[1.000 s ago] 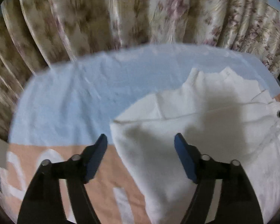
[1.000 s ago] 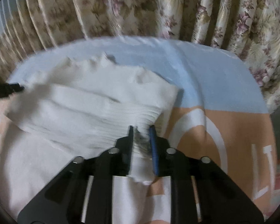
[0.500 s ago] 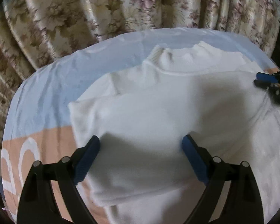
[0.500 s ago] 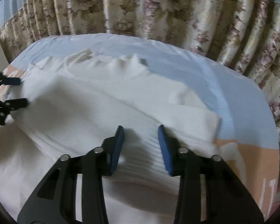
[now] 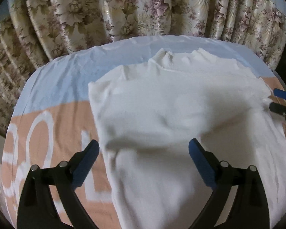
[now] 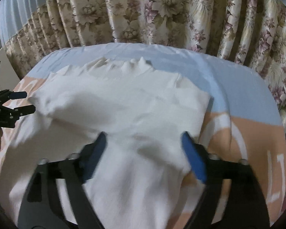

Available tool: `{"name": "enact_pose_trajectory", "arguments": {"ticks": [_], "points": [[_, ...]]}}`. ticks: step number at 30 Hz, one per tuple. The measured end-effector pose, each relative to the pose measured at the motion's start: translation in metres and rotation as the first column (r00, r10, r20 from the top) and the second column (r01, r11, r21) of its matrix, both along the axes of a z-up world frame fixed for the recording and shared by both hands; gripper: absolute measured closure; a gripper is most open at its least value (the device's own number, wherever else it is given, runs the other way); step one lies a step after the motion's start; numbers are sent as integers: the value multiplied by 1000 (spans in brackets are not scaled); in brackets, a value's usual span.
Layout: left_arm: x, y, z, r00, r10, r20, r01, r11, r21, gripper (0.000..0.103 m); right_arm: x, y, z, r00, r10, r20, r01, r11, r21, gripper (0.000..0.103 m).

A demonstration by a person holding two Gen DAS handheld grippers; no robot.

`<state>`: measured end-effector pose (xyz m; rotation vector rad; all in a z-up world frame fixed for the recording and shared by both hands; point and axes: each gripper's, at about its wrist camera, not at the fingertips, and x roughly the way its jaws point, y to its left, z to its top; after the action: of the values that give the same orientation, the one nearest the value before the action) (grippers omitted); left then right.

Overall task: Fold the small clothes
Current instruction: 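Open both tools and release the folded sweater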

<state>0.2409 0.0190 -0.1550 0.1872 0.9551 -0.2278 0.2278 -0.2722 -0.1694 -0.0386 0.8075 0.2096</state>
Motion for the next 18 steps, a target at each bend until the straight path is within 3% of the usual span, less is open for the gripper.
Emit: {"name": "enact_pose_trajectory", "arguments": {"ticks": [4, 8, 18], "points": [[-25, 4, 4, 999, 38, -19, -39, 999, -38, 5, -22, 9, 8, 1000, -14, 20, 14, 1000, -5, 3], [-44, 8, 6, 997, 80, -8, -80, 996, -28, 4, -31, 19, 8, 1000, -22, 7, 22, 999, -47, 3], [-80, 26, 22, 990, 141, 26, -140, 990, -19, 3, -65, 31, 20, 999, -44, 26, 45, 998, -41, 3]]}}
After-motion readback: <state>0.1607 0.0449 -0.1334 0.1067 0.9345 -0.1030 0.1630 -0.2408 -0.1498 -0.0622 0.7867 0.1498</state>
